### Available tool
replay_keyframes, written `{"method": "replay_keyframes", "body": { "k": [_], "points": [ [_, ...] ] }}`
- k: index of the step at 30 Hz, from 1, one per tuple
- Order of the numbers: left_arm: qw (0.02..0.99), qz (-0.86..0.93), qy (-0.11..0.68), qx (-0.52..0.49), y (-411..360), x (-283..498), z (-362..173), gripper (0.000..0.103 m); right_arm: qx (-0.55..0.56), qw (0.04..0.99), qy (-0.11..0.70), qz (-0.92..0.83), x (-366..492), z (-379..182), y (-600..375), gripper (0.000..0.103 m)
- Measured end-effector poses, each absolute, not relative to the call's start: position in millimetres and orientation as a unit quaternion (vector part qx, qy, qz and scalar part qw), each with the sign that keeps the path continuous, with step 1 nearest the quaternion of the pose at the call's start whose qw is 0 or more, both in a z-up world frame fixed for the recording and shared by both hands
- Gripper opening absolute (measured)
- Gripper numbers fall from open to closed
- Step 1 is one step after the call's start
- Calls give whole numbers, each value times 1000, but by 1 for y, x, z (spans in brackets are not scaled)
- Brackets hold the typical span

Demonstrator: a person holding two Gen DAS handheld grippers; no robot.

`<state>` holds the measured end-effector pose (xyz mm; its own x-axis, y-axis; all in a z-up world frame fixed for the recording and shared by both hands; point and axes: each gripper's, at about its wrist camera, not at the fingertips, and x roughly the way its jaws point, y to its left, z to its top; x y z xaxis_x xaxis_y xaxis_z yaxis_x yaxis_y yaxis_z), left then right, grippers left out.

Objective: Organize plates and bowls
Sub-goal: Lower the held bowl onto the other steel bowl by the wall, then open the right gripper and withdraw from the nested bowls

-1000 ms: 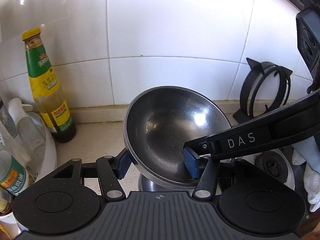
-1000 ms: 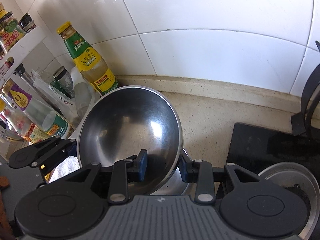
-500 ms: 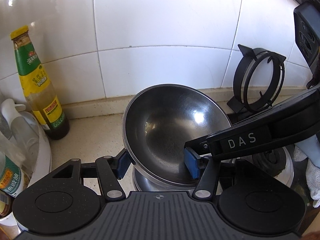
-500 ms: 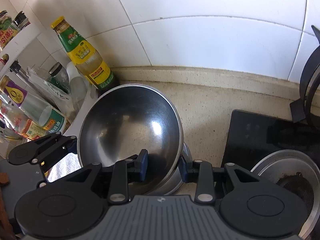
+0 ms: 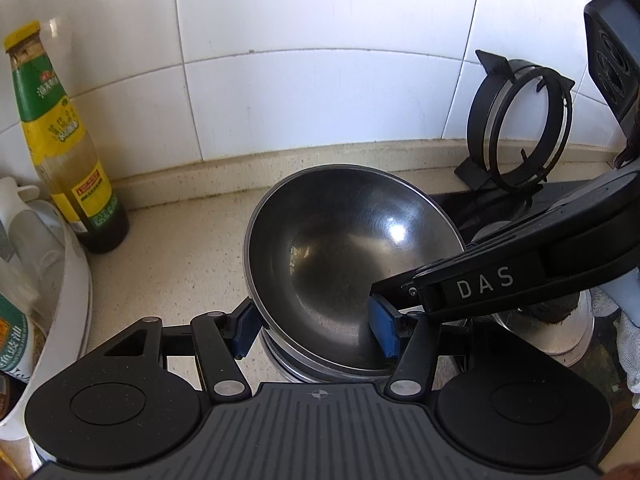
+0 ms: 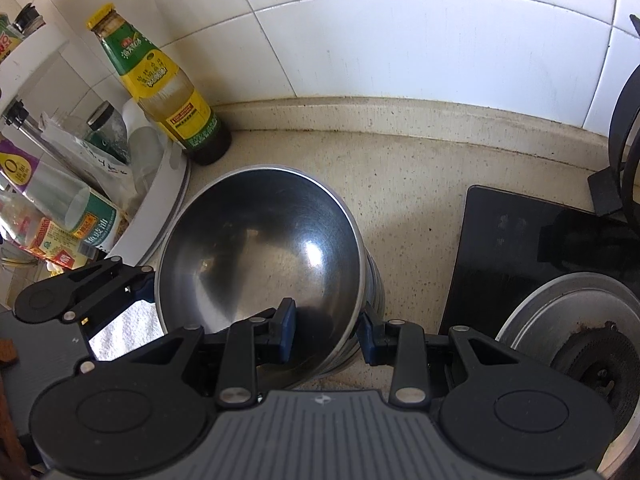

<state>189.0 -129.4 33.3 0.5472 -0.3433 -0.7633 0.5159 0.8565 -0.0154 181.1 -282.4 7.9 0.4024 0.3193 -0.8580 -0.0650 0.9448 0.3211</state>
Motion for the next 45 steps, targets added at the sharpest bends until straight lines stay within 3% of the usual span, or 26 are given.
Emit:
{"method": "replay_keyframes", "body": {
  "k": [13,17,23,45],
  "points": [
    [868,-249,415,108,-128,191,28,64,109,823,546,113,184,8,-279,38],
    [865,-255,419,104,-125,194,27,64,102,828,541,105,182,12,-284,46],
    [873,-250,408,98,-114,194,34,72,103,841,523,93,177,20,-296,49],
    [859,-294,389,156,-87,170,41,79,71,836,527,134,145,22,-295,55]
  ]
}}
